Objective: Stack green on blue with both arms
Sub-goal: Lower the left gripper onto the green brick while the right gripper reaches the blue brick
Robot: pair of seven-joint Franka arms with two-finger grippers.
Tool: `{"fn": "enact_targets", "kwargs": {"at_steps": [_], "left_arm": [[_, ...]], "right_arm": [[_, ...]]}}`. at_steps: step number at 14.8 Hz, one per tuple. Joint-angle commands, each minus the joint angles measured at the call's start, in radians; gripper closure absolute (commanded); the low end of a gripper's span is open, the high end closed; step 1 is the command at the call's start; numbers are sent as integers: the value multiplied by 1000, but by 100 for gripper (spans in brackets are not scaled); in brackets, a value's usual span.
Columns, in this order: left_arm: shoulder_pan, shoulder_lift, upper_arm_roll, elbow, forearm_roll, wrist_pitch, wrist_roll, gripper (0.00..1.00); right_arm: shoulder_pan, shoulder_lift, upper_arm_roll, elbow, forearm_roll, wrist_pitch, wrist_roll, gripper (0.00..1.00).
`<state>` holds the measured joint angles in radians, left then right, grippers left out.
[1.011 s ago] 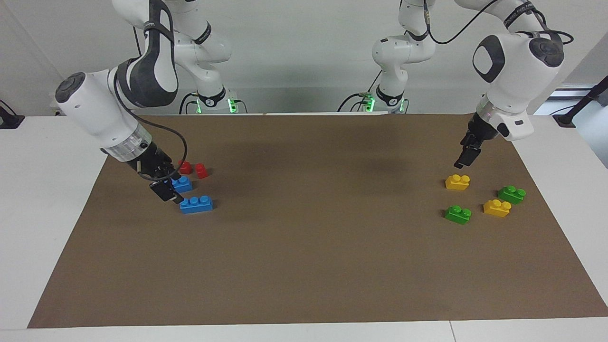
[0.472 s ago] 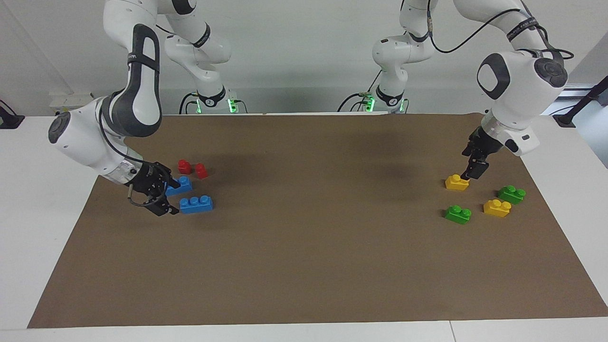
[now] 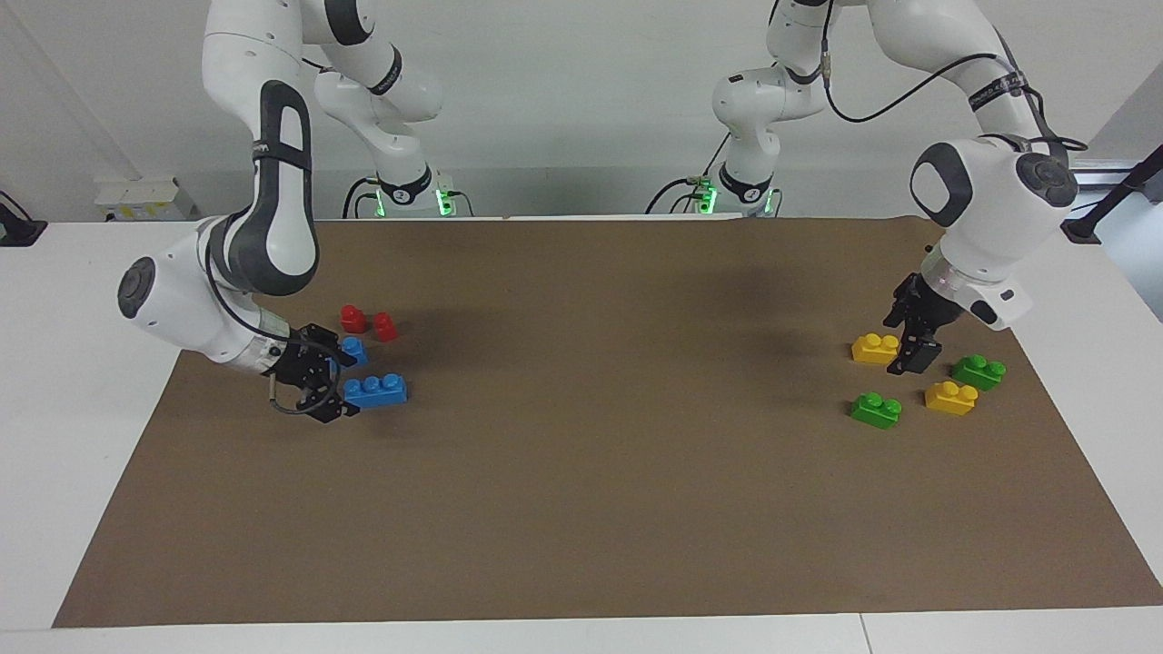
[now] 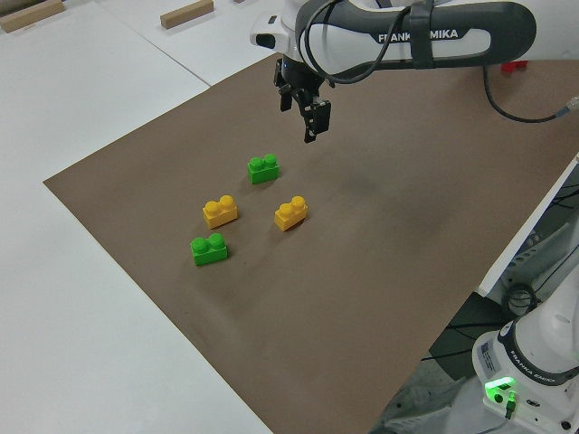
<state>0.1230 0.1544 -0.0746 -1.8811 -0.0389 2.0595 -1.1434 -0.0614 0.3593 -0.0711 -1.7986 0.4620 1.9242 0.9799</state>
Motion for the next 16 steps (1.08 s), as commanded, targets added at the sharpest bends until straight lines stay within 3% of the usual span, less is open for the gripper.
{"fn": "enact_targets", "kwargs": {"at_steps": [1, 10, 16], "left_arm": [[10, 23, -4, -3, -9, 60, -12, 0], [14, 141, -2, 39, -6, 103, -13, 0], [38, 175, -2, 43, -4, 143, -4, 0]], "right_arm": [[-32, 10, 5, -7, 27, -24, -66, 0], [-38, 15, 4, -61, 69, 39, -81, 0], [-51, 23, 2, -90, 101, 116, -81, 0]]}}
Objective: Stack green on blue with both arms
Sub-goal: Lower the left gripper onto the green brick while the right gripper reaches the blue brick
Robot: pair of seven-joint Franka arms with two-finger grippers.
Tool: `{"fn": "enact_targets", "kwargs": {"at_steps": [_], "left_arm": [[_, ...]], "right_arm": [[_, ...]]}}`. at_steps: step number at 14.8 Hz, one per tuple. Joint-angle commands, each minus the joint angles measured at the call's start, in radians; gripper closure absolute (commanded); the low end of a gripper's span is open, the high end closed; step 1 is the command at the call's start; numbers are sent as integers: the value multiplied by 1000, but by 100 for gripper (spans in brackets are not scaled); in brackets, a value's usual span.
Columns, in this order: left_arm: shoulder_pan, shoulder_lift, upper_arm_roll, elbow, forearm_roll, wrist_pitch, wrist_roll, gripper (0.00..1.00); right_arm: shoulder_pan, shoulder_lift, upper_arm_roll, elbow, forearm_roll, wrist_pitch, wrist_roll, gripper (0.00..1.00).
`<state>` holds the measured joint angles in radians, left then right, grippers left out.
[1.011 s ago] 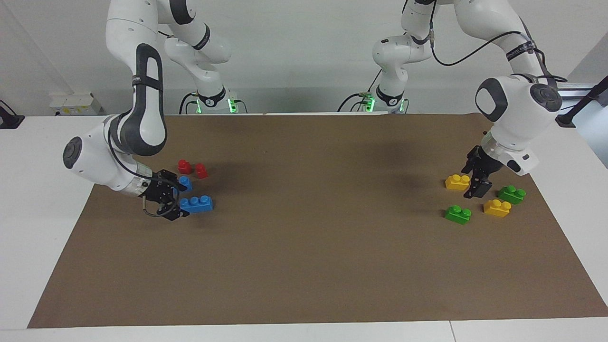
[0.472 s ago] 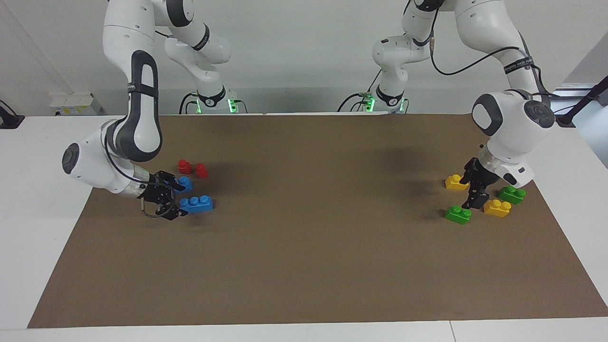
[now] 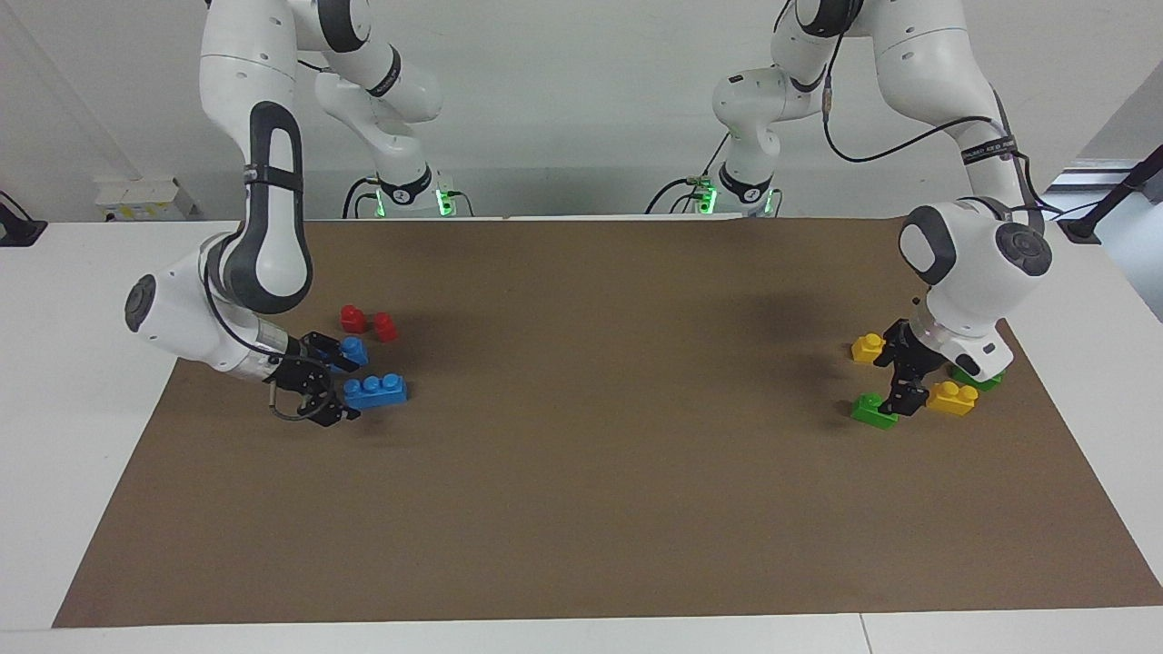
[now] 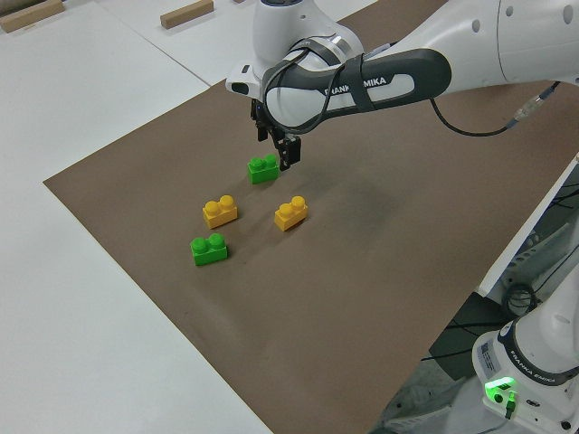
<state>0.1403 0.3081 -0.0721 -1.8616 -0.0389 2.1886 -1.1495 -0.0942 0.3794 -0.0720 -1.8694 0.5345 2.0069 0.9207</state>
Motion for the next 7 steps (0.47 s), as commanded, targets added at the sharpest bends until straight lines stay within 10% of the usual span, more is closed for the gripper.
{"fn": "enact_targets", "kwargs": {"at_steps": [1, 7], "left_arm": [[21, 26, -5, 24, -4, 17, 4, 0], [19, 68, -5, 31, -4, 83, 5, 0]], "right_arm": [[-22, 6, 4, -23, 28, 55, -20, 0], [-22, -2, 5, -70, 30, 113, -22, 0]]}}
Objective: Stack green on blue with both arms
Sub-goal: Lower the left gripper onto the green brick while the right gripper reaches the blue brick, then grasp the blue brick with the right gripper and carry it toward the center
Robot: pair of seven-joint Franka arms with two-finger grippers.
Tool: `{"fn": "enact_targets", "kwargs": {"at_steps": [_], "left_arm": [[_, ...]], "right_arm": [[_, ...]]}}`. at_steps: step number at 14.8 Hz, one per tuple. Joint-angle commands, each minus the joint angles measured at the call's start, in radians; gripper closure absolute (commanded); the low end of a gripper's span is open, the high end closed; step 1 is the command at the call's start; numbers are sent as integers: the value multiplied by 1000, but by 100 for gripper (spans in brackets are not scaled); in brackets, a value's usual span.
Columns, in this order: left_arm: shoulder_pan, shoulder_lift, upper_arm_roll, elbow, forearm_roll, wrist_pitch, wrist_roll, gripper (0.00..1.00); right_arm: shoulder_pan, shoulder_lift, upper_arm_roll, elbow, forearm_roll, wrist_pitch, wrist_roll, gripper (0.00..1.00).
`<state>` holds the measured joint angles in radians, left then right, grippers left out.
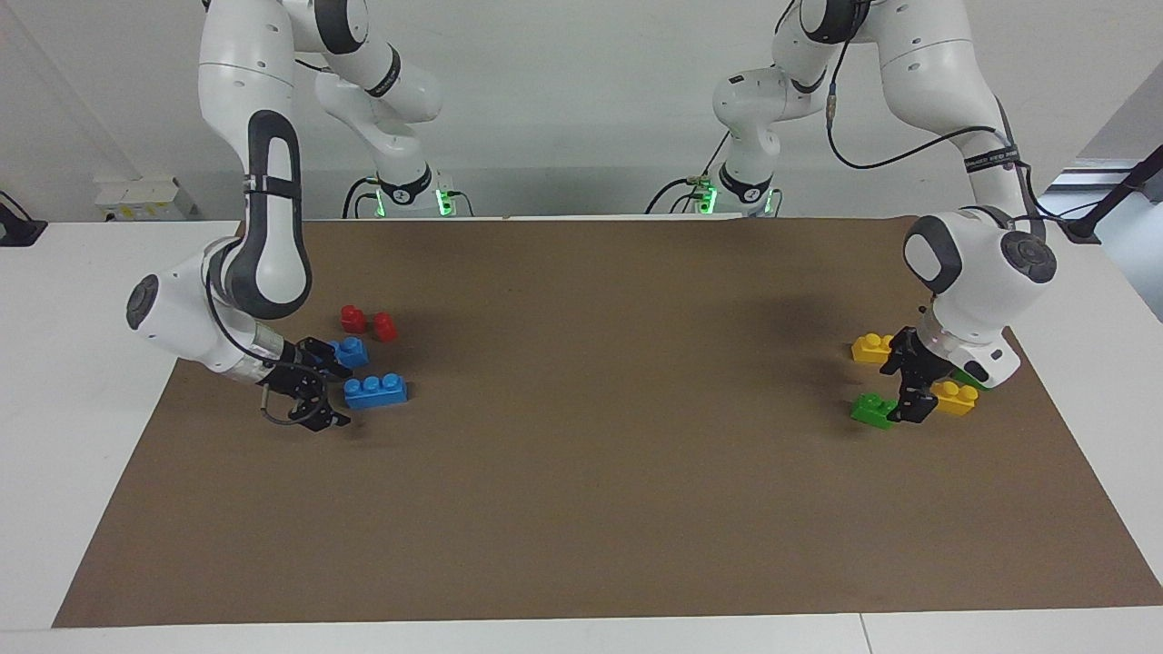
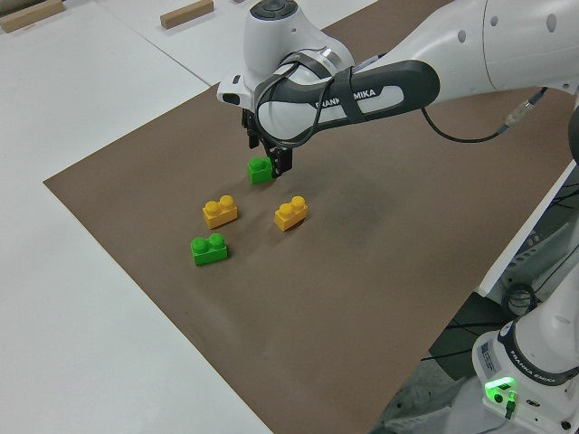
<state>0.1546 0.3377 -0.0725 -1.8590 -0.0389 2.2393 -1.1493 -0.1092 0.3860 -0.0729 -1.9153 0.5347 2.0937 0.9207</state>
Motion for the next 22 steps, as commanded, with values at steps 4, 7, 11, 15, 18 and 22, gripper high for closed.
{"fn": "enact_targets", "kwargs": {"at_steps": [4, 7, 11, 15, 18, 22], "left_arm": [[2, 78, -6, 66, 25, 28, 8, 0], [2, 90, -7, 66, 57, 37, 32, 0], [3, 90, -7, 47, 56, 49, 66, 0], [3, 89, -7, 44, 53, 46, 59, 0], [5, 89, -7, 43, 53, 46, 57, 2], [3, 89, -6, 43, 53, 46, 56, 33]], "right_arm": [[2, -10, 5, -25, 53, 25, -20, 3], [5, -12, 7, -24, 54, 9, -20, 43], [8, -13, 7, -14, 51, 6, -31, 100], [9, -16, 5, 128, 50, -133, -39, 100], [106, -35, 9, 234, 51, -193, 139, 100], [313, -56, 15, 262, 57, -105, 285, 100]]}}
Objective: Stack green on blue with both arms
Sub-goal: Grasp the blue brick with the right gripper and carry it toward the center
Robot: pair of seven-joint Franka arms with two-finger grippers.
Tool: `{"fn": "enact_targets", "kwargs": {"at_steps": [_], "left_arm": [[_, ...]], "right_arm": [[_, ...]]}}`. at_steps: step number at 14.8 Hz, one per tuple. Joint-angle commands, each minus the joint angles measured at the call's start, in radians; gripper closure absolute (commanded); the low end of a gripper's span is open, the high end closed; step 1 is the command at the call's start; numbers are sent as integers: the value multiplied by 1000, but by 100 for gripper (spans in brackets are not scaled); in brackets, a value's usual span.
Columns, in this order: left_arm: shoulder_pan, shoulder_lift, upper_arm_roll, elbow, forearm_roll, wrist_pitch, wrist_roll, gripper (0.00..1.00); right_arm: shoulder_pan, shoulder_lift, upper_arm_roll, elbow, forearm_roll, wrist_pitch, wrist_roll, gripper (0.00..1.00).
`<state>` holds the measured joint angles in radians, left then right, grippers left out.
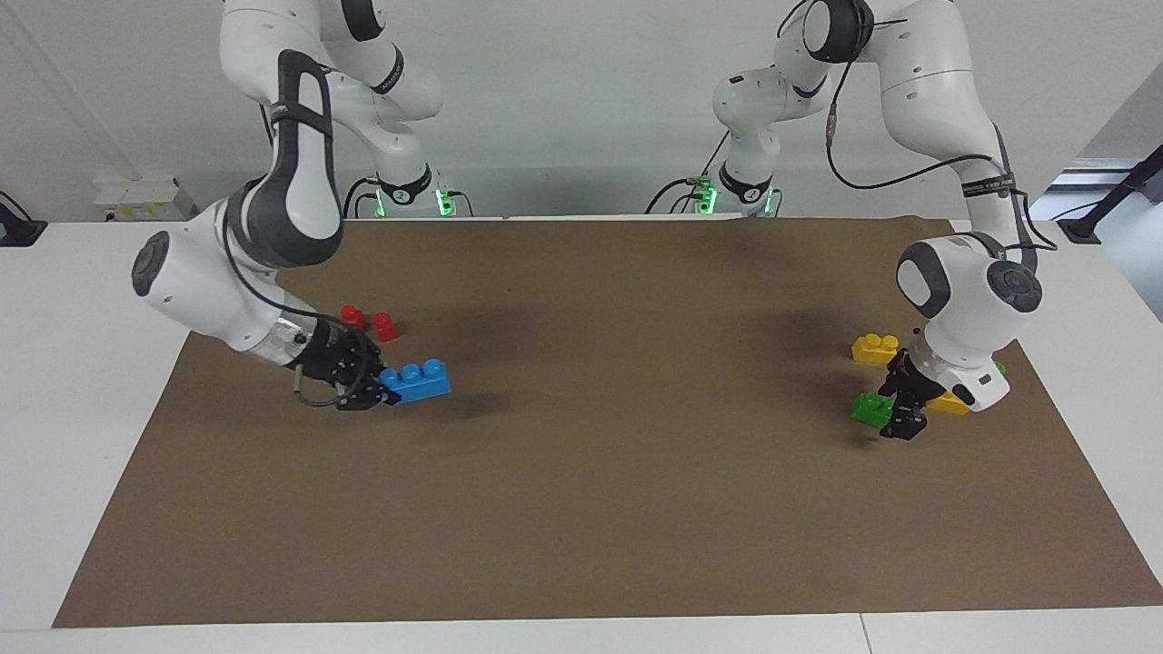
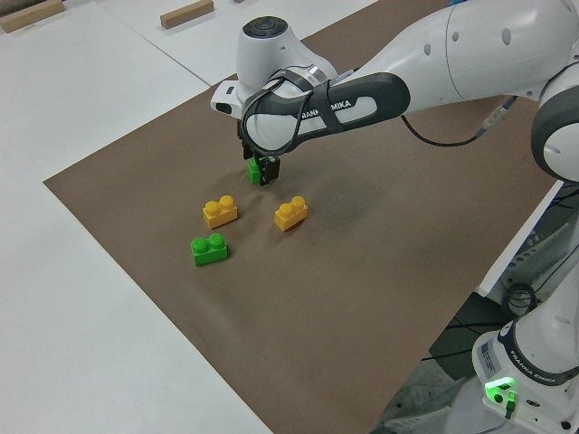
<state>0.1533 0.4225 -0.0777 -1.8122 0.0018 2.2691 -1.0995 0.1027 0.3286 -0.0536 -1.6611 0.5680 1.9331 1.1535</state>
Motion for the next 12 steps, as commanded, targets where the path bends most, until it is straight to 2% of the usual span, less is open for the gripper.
{"fn": "enact_targets", "kwargs": {"at_steps": [1, 3, 5, 9, 12], "left_arm": [[5, 4, -1, -4, 12, 17, 7, 51], [5, 4, -1, -4, 12, 17, 7, 78], [3, 4, -1, -2, 12, 17, 9, 100], [0, 4, -2, 4, 12, -2, 9, 100], [-33, -31, -4, 19, 10, -83, -8, 100]], "right_arm": [[170, 1, -5, -6, 21, 129, 156, 100], [270, -2, -5, -57, 20, 309, 363, 100], [334, -10, -3, -115, 21, 406, 448, 100], [429, 10, 0, -187, 50, 512, 508, 100], [463, 36, 1, -238, 78, 593, 497, 100]]}}
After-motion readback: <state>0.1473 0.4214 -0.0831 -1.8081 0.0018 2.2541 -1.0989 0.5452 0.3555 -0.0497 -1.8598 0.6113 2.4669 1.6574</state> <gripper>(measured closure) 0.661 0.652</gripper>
